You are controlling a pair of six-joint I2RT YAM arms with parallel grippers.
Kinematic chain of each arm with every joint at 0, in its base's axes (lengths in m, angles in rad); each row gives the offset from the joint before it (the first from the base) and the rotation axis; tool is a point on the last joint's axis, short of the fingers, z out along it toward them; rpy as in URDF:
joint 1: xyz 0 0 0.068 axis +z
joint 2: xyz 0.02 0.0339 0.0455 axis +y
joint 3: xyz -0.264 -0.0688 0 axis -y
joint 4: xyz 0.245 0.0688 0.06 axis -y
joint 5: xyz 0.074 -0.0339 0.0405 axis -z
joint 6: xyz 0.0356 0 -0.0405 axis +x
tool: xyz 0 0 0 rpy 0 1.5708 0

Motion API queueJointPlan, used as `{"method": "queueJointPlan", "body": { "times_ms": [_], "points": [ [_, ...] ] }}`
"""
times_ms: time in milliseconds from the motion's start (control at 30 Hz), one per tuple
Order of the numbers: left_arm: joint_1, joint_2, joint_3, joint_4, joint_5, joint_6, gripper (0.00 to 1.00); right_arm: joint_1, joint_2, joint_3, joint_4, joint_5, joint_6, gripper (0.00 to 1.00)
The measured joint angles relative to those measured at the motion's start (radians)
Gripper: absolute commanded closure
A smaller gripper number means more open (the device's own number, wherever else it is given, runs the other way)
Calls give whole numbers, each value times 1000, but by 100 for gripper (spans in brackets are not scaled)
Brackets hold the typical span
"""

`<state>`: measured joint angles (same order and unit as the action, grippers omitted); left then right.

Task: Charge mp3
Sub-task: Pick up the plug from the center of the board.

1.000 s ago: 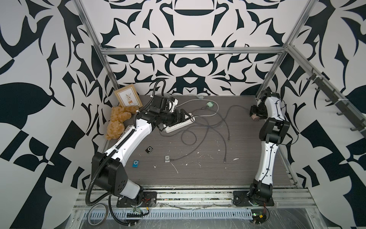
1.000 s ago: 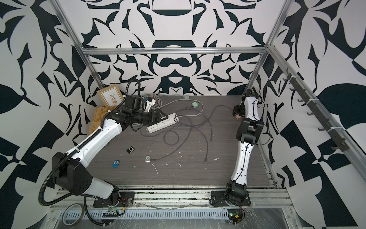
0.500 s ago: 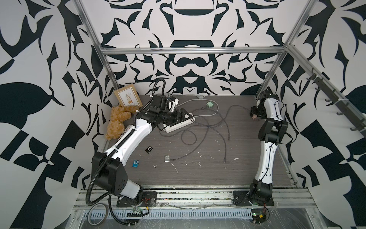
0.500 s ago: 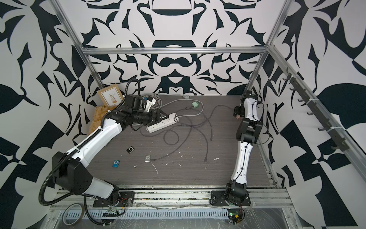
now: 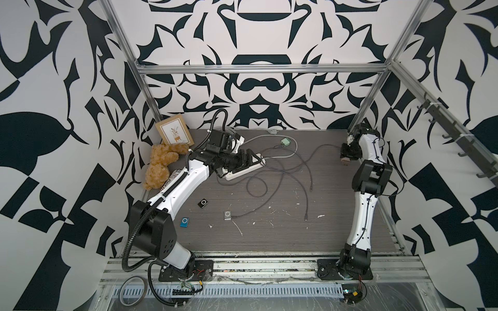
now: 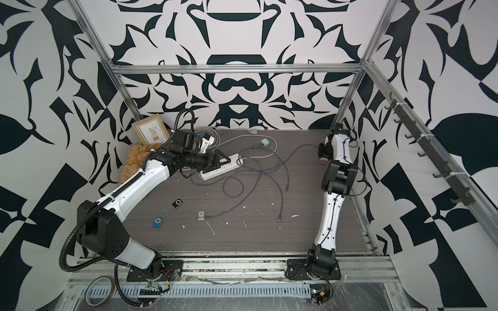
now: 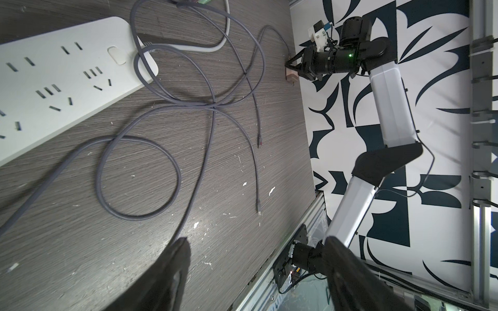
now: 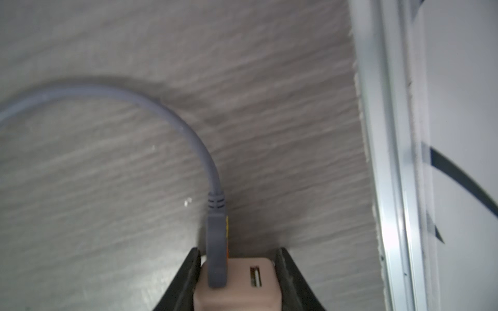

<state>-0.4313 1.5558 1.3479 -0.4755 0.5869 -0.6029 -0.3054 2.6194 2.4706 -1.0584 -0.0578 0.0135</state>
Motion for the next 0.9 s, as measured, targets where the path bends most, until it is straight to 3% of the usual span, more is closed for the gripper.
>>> {"method": "queueJointPlan", "body": {
  "times_ms": [233,367,433,533,733,900],
  "points": [
    [-3,30,0,72,2,-27,17,7,-189,-290,48,-95,131,95],
    [-39,56,-6,189,-23,-44,16,43,-376,-472,111,-169,260,97],
    [-70,73,-28,267,-37,-50,11,86,-469,-536,136,-201,317,98],
    [-127,111,-81,428,-42,-66,9,216,-604,-570,151,-205,403,98],
    [-174,219,-146,745,-8,-99,9,584,-860,-668,238,-185,607,100],
    [-182,226,-160,898,8,-112,9,678,-983,-750,273,-153,730,100]
  ]
}}
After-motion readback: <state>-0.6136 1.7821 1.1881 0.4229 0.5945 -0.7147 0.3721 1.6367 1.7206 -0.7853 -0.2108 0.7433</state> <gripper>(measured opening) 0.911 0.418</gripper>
